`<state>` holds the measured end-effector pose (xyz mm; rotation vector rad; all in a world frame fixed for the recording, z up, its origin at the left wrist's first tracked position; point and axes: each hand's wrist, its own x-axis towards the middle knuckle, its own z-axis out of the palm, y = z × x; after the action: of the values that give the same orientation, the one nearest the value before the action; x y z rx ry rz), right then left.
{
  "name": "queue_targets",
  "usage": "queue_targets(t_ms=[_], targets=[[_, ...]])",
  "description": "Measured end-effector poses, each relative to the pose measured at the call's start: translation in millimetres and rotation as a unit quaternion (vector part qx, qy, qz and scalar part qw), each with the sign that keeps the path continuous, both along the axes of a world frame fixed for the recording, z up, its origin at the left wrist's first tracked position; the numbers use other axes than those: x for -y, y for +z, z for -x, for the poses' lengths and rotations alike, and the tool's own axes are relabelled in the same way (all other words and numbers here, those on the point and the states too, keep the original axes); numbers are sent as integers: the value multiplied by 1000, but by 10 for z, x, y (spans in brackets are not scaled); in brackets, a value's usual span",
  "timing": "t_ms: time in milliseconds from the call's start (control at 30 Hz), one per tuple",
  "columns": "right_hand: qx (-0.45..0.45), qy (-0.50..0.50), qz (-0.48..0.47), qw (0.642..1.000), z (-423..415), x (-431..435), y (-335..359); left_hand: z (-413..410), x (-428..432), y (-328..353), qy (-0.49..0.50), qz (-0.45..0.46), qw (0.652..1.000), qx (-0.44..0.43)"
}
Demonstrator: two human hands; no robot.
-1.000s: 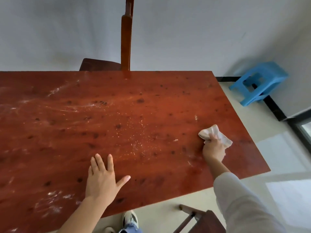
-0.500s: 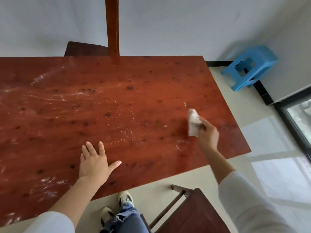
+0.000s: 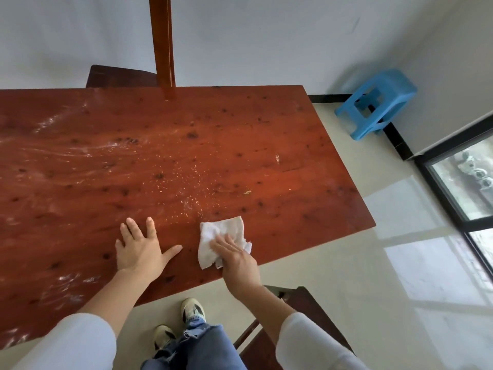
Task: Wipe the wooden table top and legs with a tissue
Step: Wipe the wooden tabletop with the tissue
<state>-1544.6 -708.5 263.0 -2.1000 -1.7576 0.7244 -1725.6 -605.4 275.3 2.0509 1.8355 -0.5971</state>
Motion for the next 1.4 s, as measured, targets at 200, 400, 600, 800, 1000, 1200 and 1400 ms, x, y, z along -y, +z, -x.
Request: queue_targets(t_ms=[200,400,600,800,1000,1200,1400], targets=[[-8,-185,-38,982,-939,-157,368,311,264,3,29,-82,988,128],[79,-281,35,956,-1194,216,12,1090,794,-61,172,-141,966,135],[27,-23,-58,998,670,205,-280,1517,1065,-164,260,-133,953,82],[-154,46,4,987,1082,-140,129,1659,1065,-136,295,-94,950,48],[-58,-237,-86,966,-195,-705,390,1703,972,-114,282,-54,957,32],[40,-355,83,930,-750,-807,137,1692,907,-98,286,-26,958,9],[17,-36,0,999,919,-730,18,1680,867,-79,296,4,955,10]])
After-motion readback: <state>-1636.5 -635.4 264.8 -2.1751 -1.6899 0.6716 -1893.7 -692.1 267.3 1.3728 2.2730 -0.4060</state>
